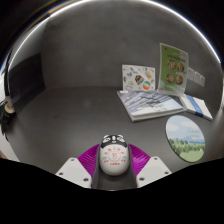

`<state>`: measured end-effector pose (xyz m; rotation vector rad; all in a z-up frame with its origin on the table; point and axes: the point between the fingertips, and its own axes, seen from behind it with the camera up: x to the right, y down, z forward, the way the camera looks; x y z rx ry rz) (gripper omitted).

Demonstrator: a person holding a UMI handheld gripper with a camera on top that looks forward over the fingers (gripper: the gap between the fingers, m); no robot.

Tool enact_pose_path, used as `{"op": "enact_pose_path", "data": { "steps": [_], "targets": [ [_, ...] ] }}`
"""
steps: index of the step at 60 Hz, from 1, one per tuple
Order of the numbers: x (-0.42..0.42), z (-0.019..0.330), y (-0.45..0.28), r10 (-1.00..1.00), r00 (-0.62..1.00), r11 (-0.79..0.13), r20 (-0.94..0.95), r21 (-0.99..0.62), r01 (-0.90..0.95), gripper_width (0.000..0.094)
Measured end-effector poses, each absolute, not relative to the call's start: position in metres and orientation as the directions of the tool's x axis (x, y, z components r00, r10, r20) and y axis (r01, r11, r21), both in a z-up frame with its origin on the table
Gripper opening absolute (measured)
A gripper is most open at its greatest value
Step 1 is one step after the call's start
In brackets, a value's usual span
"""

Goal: Arrange mouse

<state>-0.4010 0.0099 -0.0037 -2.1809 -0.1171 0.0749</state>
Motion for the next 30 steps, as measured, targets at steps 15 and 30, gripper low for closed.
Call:
{"op": "enact_pose_path", "data": {
  "steps": [15,30],
  "targets": [
    [-0.271,0.146,0.033,0.022,0.995,-0.333,0.101,-0.937,0.103,0.0445],
    [-0.144,0.042,0.059,-0.023,1.000,-0.514,0.006,-0.858,-0.006,0.0441]
  ]
}}
